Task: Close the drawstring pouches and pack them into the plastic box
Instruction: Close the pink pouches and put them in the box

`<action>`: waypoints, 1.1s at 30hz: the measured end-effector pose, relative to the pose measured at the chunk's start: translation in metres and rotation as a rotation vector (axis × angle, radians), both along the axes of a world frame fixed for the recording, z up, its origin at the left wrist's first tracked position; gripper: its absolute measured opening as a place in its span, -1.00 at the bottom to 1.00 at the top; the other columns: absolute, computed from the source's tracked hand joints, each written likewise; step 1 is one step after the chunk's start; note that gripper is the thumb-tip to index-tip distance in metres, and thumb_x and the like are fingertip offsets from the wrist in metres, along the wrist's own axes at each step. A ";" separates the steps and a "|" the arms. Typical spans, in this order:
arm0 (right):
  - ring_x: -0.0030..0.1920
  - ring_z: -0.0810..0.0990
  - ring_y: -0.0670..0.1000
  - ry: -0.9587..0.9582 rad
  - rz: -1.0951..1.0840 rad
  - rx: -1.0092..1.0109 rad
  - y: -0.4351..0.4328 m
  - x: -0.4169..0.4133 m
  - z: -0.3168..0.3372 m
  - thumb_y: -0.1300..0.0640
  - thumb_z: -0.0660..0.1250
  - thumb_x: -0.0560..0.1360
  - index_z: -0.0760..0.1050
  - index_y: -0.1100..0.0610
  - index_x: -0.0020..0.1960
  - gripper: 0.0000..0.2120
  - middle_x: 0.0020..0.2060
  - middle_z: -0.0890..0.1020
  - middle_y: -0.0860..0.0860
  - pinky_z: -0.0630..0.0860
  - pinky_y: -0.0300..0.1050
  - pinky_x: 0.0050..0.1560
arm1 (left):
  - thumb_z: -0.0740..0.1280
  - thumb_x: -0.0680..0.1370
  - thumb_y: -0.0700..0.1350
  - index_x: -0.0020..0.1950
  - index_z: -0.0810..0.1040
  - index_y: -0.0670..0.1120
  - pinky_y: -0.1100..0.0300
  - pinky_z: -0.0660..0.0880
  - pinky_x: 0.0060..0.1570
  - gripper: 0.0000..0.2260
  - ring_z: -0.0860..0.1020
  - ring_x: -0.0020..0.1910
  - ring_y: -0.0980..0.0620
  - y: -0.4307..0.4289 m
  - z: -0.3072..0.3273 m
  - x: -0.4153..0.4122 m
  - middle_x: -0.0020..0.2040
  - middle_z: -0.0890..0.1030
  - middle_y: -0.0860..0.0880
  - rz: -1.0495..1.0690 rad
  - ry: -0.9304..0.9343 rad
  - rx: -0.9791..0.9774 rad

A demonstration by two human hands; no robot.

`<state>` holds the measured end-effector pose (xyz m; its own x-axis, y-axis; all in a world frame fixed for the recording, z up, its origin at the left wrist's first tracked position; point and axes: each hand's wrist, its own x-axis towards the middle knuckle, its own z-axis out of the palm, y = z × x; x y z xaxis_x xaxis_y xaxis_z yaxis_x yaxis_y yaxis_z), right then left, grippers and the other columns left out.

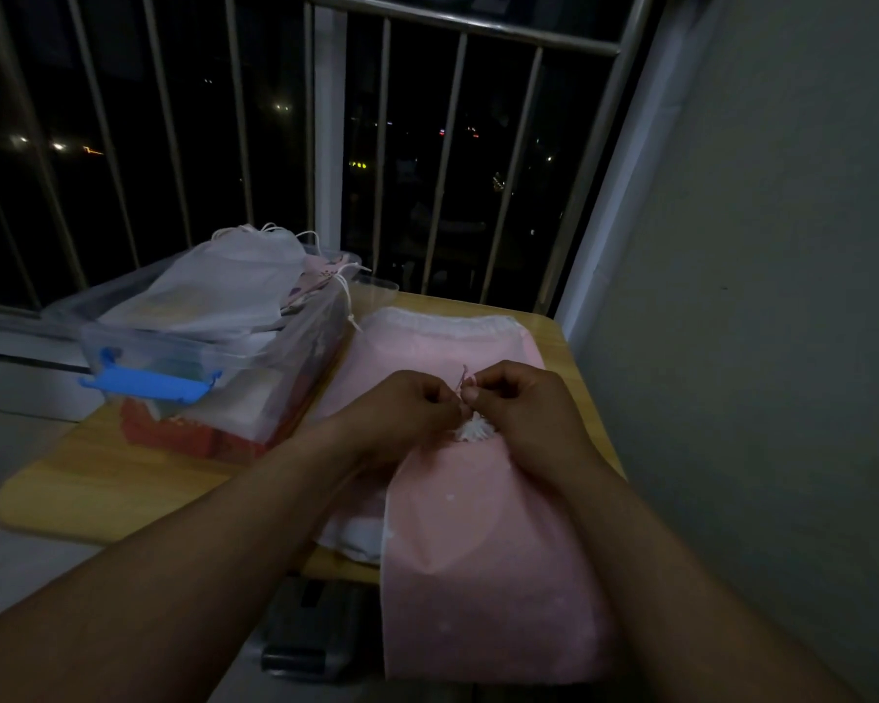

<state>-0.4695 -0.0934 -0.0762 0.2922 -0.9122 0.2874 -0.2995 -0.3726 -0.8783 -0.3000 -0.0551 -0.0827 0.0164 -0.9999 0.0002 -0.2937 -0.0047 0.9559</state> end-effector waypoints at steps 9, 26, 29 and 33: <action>-0.13 0.65 -0.19 0.185 -0.039 -0.163 0.007 0.006 0.000 0.15 0.46 0.54 0.70 0.01 -0.06 -0.94 -0.19 0.72 -0.13 0.55 -0.24 -0.05 | 0.37 0.55 -0.13 -0.12 0.54 -0.05 0.14 0.43 -0.27 -0.94 0.58 -0.26 0.04 -0.006 -0.008 -0.010 -0.25 0.62 0.00 0.099 -0.316 -0.210; -0.11 0.66 -0.09 -0.139 0.098 0.192 0.006 -0.005 0.008 0.15 0.44 0.59 0.67 0.09 -0.02 -0.96 -0.12 0.73 -0.01 0.55 -0.22 -0.05 | 0.33 0.65 -0.16 -0.17 0.50 -0.13 0.20 0.46 -0.37 -0.80 0.51 -0.38 0.02 0.003 0.006 0.015 -0.30 0.53 -0.09 -0.214 0.363 0.108; -0.13 0.65 -0.09 -0.155 0.105 0.217 0.006 -0.006 0.009 0.14 0.43 0.60 0.66 0.13 -0.01 -0.93 -0.14 0.72 -0.03 0.56 -0.25 -0.10 | 0.26 0.65 -0.29 -0.15 0.50 -0.16 0.25 0.49 -0.44 -0.81 0.56 -0.43 0.07 0.005 0.012 0.015 -0.31 0.57 -0.09 -0.207 0.500 0.162; -0.19 0.64 -0.15 -0.101 0.091 0.197 0.006 -0.007 0.011 0.13 0.41 0.61 0.66 0.13 -0.02 -0.91 -0.20 0.72 -0.08 0.52 -0.31 -0.16 | 0.24 0.62 -0.37 -0.05 0.51 -0.24 0.21 0.54 -0.38 -0.90 0.58 -0.38 0.02 0.008 0.018 0.017 -0.26 0.58 -0.17 -0.249 0.400 0.190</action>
<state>-0.4769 -0.0873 -0.0656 0.3544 -0.9248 0.1384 -0.1799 -0.2127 -0.9604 -0.2825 -0.0470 -0.0651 -0.2612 -0.9551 -0.1397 0.0809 -0.1659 0.9828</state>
